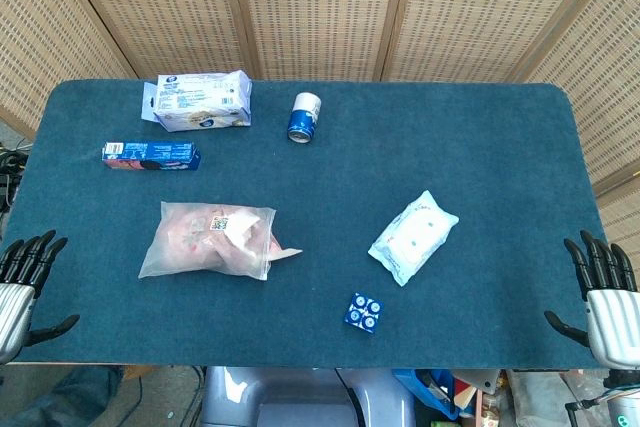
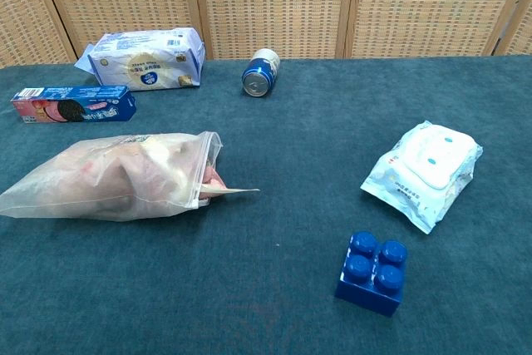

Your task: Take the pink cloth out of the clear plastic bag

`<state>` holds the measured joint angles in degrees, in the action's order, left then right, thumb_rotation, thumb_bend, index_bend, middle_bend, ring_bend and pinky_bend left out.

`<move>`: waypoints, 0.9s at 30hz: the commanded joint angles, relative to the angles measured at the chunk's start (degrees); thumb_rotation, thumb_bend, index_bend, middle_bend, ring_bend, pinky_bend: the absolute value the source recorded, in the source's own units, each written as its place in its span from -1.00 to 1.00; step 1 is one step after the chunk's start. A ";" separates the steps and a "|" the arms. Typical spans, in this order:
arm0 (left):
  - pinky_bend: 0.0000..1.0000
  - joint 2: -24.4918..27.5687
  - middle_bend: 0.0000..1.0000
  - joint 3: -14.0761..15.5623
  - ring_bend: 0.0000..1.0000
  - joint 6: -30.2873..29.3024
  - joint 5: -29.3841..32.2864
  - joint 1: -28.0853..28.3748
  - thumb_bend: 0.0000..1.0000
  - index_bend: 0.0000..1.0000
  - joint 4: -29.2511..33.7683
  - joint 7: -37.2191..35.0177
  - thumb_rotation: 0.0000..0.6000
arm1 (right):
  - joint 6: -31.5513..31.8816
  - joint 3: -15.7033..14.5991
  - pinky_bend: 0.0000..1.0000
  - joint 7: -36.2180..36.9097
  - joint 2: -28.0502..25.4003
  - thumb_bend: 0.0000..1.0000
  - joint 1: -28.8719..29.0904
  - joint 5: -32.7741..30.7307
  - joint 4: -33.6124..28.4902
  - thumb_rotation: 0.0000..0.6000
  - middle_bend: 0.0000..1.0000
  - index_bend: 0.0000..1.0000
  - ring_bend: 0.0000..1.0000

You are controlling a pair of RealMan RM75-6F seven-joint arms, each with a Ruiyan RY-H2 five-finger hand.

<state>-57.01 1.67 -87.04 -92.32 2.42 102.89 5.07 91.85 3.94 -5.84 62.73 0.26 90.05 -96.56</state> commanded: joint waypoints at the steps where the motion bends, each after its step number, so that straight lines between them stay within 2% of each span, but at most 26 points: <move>1: -1.00 -0.10 -1.00 0.05 -1.00 0.04 -0.11 0.00 -0.71 -1.00 0.00 0.28 1.00 | 0.01 0.00 -1.00 0.09 -0.04 -1.00 0.01 0.03 -0.02 1.00 -1.00 -1.00 -1.00; 7: -1.00 -0.76 -1.00 -0.05 -1.00 0.51 0.07 0.22 -0.71 -1.00 -0.26 1.09 1.00 | -0.09 -0.12 -1.00 0.33 -0.11 -1.00 0.00 0.09 0.03 1.00 -1.00 -1.00 -1.00; 11: -1.00 -2.23 -1.00 -1.50 -1.00 3.13 1.46 2.32 -0.71 -1.00 -1.22 0.91 1.00 | -0.30 0.01 -1.00 0.50 -0.12 -1.00 0.14 -0.14 0.01 1.00 -1.00 -1.00 -1.00; 14: -1.00 -4.36 -1.00 -3.59 -1.00 8.02 3.23 6.16 -0.71 -1.00 -3.42 -0.89 1.00 | -1.03 0.00 -1.00 0.19 0.03 -1.00 0.44 -0.45 0.12 1.00 -1.00 -1.00 -1.00; 19: -1.00 -9.20 -1.00 -6.82 -1.00 19.50 6.60 14.41 -0.71 -1.00 -9.70 -5.56 1.00 | -2.11 0.15 -1.00 -0.71 0.42 -1.00 0.90 -1.26 0.19 1.00 -1.00 -1.00 -1.00; 27: -1.00 -14.09 -1.00 -7.88 -1.00 34.16 9.97 23.68 -0.71 -1.00 -15.76 -7.75 1.00 | -2.99 0.44 -1.00 -1.80 0.84 -1.00 1.23 -2.56 0.28 1.00 -1.00 -1.00 -1.00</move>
<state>-68.89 -5.44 -57.04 -84.19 22.69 89.51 -1.92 88.88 4.35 -7.60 63.55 1.47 87.54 -96.28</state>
